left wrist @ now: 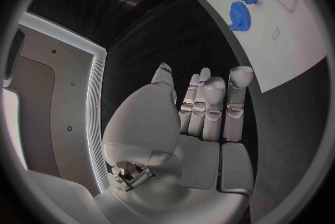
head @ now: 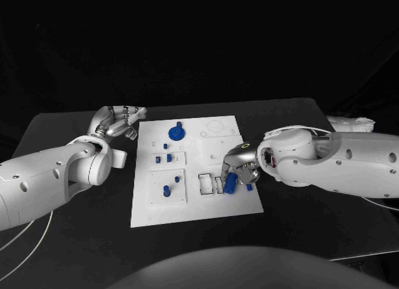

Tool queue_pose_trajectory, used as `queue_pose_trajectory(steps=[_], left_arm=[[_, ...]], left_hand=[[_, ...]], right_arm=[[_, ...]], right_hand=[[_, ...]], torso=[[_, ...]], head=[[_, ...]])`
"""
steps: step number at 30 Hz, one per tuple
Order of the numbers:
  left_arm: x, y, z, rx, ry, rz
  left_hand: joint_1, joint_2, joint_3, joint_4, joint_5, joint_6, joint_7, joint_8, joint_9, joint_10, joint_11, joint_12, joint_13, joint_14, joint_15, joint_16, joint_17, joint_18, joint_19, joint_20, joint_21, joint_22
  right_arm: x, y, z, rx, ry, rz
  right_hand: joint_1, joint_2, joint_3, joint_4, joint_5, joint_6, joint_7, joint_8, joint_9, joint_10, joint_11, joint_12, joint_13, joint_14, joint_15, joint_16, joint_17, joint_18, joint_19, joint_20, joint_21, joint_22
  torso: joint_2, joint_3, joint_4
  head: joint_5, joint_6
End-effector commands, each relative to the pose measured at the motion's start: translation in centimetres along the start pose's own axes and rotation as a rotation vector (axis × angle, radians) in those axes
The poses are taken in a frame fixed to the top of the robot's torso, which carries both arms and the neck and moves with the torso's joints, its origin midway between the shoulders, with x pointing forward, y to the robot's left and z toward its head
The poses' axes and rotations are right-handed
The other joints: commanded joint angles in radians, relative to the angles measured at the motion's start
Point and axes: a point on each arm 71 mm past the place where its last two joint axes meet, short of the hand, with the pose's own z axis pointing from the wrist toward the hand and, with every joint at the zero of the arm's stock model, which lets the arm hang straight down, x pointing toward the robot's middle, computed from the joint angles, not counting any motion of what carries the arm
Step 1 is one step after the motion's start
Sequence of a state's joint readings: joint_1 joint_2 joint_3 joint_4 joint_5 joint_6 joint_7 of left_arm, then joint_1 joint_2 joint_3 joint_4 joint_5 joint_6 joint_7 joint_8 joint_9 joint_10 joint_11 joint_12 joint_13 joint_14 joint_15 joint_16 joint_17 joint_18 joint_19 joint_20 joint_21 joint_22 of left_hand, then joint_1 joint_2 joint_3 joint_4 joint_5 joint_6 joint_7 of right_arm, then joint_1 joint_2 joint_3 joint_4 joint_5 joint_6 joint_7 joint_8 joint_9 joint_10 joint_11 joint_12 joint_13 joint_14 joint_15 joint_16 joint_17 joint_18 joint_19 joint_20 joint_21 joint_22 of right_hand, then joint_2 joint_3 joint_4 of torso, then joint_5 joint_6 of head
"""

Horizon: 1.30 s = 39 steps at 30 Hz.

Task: Assemble the parts on the task board

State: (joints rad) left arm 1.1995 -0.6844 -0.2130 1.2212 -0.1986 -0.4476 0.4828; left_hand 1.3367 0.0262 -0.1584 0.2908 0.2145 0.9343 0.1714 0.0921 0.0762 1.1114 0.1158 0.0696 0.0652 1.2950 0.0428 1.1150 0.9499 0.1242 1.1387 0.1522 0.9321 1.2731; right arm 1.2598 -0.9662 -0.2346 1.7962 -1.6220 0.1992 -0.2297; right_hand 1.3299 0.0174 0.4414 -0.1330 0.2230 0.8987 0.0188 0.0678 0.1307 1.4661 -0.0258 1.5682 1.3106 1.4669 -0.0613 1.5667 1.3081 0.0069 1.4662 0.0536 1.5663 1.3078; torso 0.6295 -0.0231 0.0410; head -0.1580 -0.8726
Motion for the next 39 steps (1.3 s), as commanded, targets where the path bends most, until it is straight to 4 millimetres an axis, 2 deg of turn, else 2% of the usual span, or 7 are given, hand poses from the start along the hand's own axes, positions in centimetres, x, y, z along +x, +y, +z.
queue_pose_trajectory(steps=[1, 11, 19, 23, 28, 33, 39], left_arm=[[0.2, -0.1, 0.0, 0.009, 0.017, -0.006], [0.1, 0.0, 0.0, 0.007, 0.016, -0.005], [0.0, 0.0, -0.1, 0.006, 0.016, -0.003], [0.1, 0.0, 0.0, 0.005, 0.016, -0.003], [0.2, 0.0, 0.0, 0.006, 0.019, -0.004], [0.2, 0.0, 0.0, 0.005, 0.019, -0.003], [0.2, 0.0, 0.1, 0.004, 0.017, -0.002]], left_hand=[[0.003, 0.008, -0.006, 0.002, 0.002, -0.007, -0.002, 0.006, 0.000, 0.001, -0.006, 0.002, 0.001, -0.007, -0.002, -0.004, -0.002, 0.012, -0.007, -0.002, -0.004, 0.001], [0.003, 0.008, -0.006, 0.002, 0.002, -0.007, -0.002, 0.006, 0.000, 0.001, -0.006, 0.002, 0.001, -0.007, -0.002, -0.004, -0.002, 0.012, -0.007, -0.002, -0.004, 0.001], [0.003, 0.008, -0.006, 0.002, 0.002, -0.007, -0.002, 0.006, 0.000, 0.001, -0.006, 0.002, 0.001, -0.007, -0.002, -0.004, -0.002, 0.012, -0.007, -0.002, -0.004, 0.001], [0.003, 0.010, -0.007, 0.001, 0.003, -0.006, -0.002, 0.006, 0.000, 0.001, -0.006, 0.002, 0.001, -0.008, -0.002, -0.004, -0.002, 0.012, -0.007, -0.002, -0.004, 0.001], [0.003, 0.010, -0.007, 0.001, 0.003, -0.006, -0.003, 0.006, 0.000, 0.001, -0.006, 0.002, 0.001, -0.008, -0.002, -0.005, -0.003, 0.012, -0.008, -0.002, -0.004, 0.001], [0.003, 0.010, -0.007, 0.001, 0.003, -0.006, -0.003, 0.006, 0.000, 0.001, -0.006, 0.002, 0.001, -0.008, -0.002, -0.005, -0.003, 0.012, -0.008, -0.002, -0.004, 0.001], [0.003, 0.010, -0.007, 0.001, 0.003, -0.006, -0.003, 0.006, 0.000, 0.001, -0.006, 0.002, 0.001, -0.008, -0.002, -0.005, -0.003, 0.012, -0.008, -0.002, -0.004, 0.001]], right_arm=[[0.2, 0.0, 0.0, 0.013, 0.002, -0.015], [-0.9, 0.0, -1.0, -0.018, -0.203, 0.076], [-1.9, -1.2, -2.8, -0.030, -0.373, 0.374], [-2.3, -2.2, -3.8, 0.002, -0.422, 0.536], [-2.0, -3.0, -4.6, 0.077, -0.429, 0.640], [-1.3, -3.4, -5.3, 0.174, -0.394, 0.692], [-0.6, -3.2, -5.8, 0.270, -0.321, 0.715]], right_hand=[[0.000, -0.011, 0.006, -0.002, -0.001, -0.019, -0.004, -0.007, -0.008, 0.105, -0.008, 0.003, 0.260, 0.104, -0.009, 0.004, 0.263, -0.007, 0.105, -0.010, 0.004, 0.263], [-0.014, -0.027, -0.011, 0.010, -0.027, -0.224, -0.042, -0.012, -0.058, 0.105, -0.017, 0.003, 0.260, 0.104, -0.017, 0.004, 0.263, -0.007, 0.105, -0.019, 0.004, 0.263], [-0.041, -0.041, -0.058, 0.043, -0.030, -0.201, -0.020, -0.001, -0.060, 0.105, -0.023, 0.003, 0.260, 0.104, -0.024, 0.004, 0.263, -0.007, 0.105, -0.025, 0.004, 0.263], [-0.074, -0.045, -0.113, 0.091, -0.039, -0.080, 0.019, 0.038, -0.041, 0.105, -0.013, 0.003, 0.260, 0.104, -0.024, 0.004, 0.263, -0.007, 0.105, -0.028, 0.004, 0.263], [-0.148, -0.064, -0.192, 0.157, -0.052, 0.053, 0.084, 0.122, 0.004, 0.105, 0.057, 0.003, 0.260, 0.104, 0.028, 0.004, 0.263, -0.007, 0.105, 0.003, 0.004, 0.263], [-0.230, -0.092, -0.294, 0.232, -0.037, 0.088, 0.095, 0.225, 0.093, 0.105, 0.069, 0.003, 0.260, 0.104, 0.042, 0.004, 0.263, -0.007, 0.105, 0.028, 0.004, 0.263], [-0.299, -0.078, -0.365, 0.315, -0.015, 0.051, 0.096, 0.301, 0.182, 0.105, 0.072, 0.003, 0.260, 0.104, 0.045, 0.004, 0.263, -0.007, 0.105, 0.037, 0.004, 0.263]], torso=[[0.000, 0.0000, -0.0002], [-0.001, 0.0002, 0.0004], [-0.001, -0.0008, 0.0000], [0.000, -0.0015, -0.0001], [0.001, -0.0007, -0.0002], [0.001, -0.0001, -0.0004], [0.001, 0.0005, -0.0006]], head=[[0.000, 0.000], [0.000, 0.000], [0.000, 0.000], [-0.003, 0.000], [-0.001, 0.000], [-0.004, 0.000], [-0.007, 0.000]])
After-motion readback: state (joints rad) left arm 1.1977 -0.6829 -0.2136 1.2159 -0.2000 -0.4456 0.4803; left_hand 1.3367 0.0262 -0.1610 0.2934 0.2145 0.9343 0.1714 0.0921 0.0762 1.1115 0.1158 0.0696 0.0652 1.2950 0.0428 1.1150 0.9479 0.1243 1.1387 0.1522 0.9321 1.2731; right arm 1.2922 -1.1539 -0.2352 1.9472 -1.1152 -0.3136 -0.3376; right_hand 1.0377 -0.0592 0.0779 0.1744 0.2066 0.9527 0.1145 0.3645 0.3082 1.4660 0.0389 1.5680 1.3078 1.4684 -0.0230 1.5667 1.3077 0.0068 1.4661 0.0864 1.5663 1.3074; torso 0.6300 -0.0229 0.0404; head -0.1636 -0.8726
